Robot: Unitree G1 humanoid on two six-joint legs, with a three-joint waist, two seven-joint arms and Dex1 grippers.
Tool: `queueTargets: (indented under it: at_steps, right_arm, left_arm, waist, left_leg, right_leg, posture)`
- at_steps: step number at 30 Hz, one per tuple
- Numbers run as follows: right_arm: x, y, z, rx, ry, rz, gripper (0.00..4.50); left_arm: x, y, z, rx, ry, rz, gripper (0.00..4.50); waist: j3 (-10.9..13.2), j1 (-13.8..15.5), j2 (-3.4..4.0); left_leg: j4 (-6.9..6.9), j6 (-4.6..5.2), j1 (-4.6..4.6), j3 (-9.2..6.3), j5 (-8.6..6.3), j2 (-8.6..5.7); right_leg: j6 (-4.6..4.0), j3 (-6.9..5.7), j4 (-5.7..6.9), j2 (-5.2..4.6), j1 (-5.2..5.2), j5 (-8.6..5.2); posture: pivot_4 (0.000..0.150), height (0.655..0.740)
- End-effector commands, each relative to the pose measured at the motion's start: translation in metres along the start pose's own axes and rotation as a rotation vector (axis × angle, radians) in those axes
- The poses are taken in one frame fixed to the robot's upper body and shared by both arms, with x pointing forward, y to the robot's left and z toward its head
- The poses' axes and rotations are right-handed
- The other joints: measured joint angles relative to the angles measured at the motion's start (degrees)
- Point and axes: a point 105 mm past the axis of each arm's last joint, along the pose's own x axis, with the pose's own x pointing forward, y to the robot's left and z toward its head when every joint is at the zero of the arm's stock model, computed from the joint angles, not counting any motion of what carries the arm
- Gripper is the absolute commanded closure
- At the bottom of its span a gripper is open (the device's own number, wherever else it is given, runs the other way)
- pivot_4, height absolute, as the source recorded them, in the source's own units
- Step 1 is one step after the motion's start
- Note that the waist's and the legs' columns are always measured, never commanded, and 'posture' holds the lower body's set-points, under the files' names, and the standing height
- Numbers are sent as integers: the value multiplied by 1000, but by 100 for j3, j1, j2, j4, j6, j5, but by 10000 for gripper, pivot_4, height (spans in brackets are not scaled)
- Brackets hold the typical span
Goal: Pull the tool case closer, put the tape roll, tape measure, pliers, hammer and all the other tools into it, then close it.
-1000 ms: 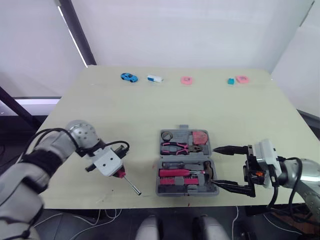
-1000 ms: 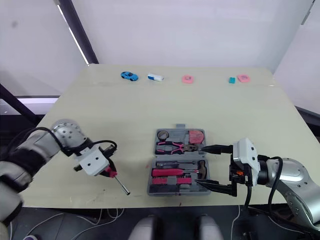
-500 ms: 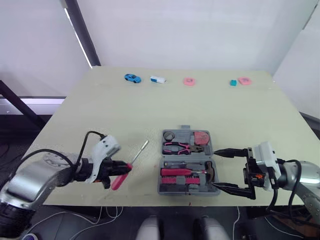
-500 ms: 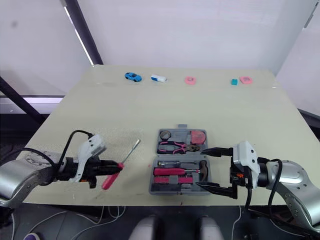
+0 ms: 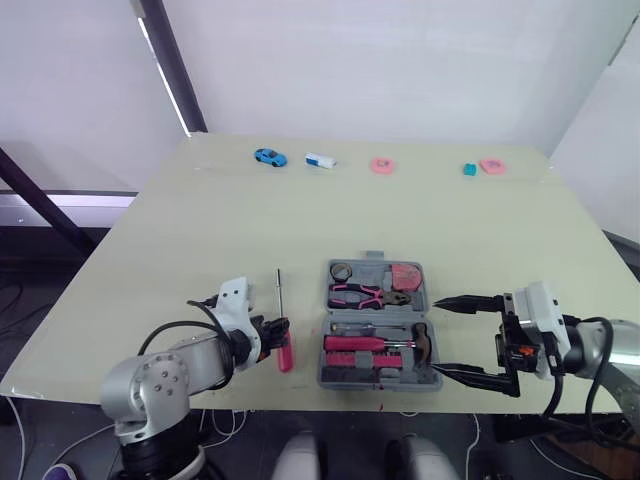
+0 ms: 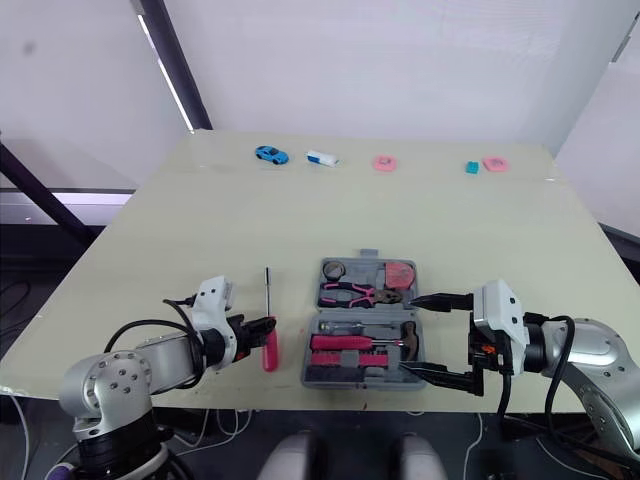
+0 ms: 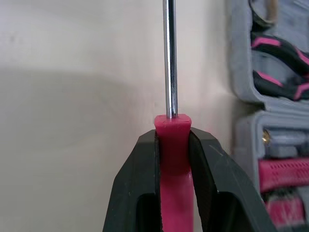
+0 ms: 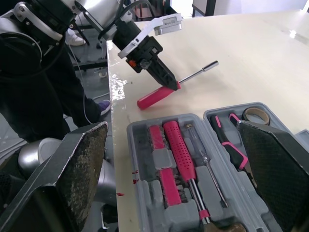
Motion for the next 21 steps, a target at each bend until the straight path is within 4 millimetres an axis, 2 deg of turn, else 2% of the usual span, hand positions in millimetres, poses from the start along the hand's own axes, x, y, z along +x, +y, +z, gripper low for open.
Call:
queueTargets:
  at_steps: [1,8,17,19,20,21]
  right_arm:
    - [-5,-1,7,-30,-4,-6,0]
    - [-6,-1,7,-30,5,-8,0]
    - [-7,-1,7,-31,9,-20,0]
    - [-8,-2,7,-32,10,-21,0]
    - [-8,-3,7,-33,11,-21,0]
    - [-8,-3,7,-33,11,-22,0]
  left_arm:
    - [-1,8,0,57,35,52,41138]
    - [5,14,-4,111,117,74,41138]
    - [7,23,-23,132,192,133,41138]
    - [7,25,-23,129,194,146,31046]
    - [7,26,-23,128,195,150,30031]
    - [8,25,-24,124,195,144,25723]
  waist:
    - [0,-7,1]
    - [-1,-9,2]
    - [-22,-82,15]
    - [-30,-114,25]
    - [-31,-136,26]
    - [-37,-133,25]
  left_leg:
    - [-1,0,3,1,0,0]
    - [-5,0,13,5,0,0]
    - [-47,0,70,49,0,0]
    - [-54,0,74,53,0,0]
    - [-55,0,74,55,0,0]
    - [-59,0,75,57,0,0]
  right_leg:
    - [-1,4,1,0,0,0]
    - [-1,8,1,0,7,-1]
    - [-4,48,1,0,23,-3]
    - [-16,52,-1,0,23,-11]
    - [-16,54,-1,0,22,-11]
    - [-16,57,-2,2,21,-10]
  posture:
    - [1500,7400]
    - [1500,7400]
    - [1500,7400]
    - [1500,7400]
    - [1500,7400]
    - [1500,7400]
